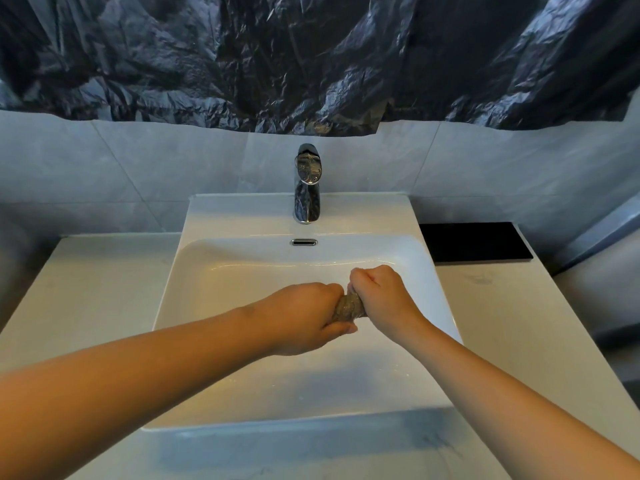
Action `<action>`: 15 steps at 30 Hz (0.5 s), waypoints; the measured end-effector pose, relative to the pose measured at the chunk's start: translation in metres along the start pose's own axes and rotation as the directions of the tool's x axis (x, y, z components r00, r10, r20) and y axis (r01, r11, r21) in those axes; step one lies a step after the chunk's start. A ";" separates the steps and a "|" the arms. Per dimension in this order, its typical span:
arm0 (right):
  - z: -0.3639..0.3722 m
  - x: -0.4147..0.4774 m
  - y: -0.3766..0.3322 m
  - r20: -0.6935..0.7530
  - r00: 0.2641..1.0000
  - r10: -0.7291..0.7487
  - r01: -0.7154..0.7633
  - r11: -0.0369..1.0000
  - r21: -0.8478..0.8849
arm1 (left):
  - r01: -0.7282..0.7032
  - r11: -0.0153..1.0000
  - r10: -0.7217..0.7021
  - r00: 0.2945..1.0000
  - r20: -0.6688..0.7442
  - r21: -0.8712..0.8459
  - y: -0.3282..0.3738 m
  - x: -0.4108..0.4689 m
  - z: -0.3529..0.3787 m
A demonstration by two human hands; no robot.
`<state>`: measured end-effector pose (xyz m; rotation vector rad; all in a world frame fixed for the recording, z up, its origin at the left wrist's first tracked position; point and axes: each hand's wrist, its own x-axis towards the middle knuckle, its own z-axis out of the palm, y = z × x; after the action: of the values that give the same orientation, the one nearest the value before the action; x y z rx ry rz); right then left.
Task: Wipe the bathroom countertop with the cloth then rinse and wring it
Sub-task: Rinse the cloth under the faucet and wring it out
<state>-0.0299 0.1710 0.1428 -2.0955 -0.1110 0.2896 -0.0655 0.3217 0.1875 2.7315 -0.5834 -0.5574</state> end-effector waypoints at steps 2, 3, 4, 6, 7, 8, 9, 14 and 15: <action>-0.002 0.001 0.002 0.010 0.999 0.035 -0.035 0.999 0.019 | 0.038 0.997 -0.035 0.998 0.051 -0.072 -0.001 0.004 -0.002; -0.003 0.001 0.003 0.009 0.999 0.045 -0.045 0.999 0.020 | 0.080 0.979 -0.063 0.993 0.096 -0.186 -0.002 0.006 -0.004; -0.005 0.000 0.003 0.001 0.999 0.049 -0.049 0.999 0.010 | 0.127 0.933 -0.084 0.987 0.140 -0.337 -0.003 0.007 -0.007; -0.011 -0.002 0.000 -0.017 0.999 0.040 -0.040 0.999 -0.005 | 0.168 0.784 -0.101 0.985 0.143 -0.597 -0.005 0.007 -0.012; -0.014 -0.005 -0.002 -0.021 0.999 0.031 -0.031 0.999 0.025 | 0.148 0.725 -0.108 0.989 0.102 -0.673 -0.006 0.007 -0.014; -0.018 -0.007 -0.003 -0.024 0.999 0.024 -0.022 0.996 0.089 | 0.122 0.667 -0.113 0.992 0.062 -0.735 -0.008 0.006 -0.015; -0.021 -0.011 -0.004 -0.040 0.999 0.011 -0.004 0.986 0.169 | 0.109 0.604 -0.118 0.992 0.046 -0.789 -0.010 0.005 -0.016; -0.030 -0.039 0.006 -0.265 0.861 -0.434 0.450 0.893 0.002 | 0.249 0.295 -0.009 0.966 0.258 -0.923 -0.019 -0.002 -0.023; -0.028 -0.041 0.009 -0.277 0.814 -0.511 0.509 0.857 -0.083 | 0.290 0.241 0.042 0.950 0.309 -0.926 -0.020 -0.003 -0.023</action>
<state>-0.0633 0.1346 0.1558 -2.0002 -0.4911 -0.3468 -0.0521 0.3449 0.2014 1.4471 0.0385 -0.9420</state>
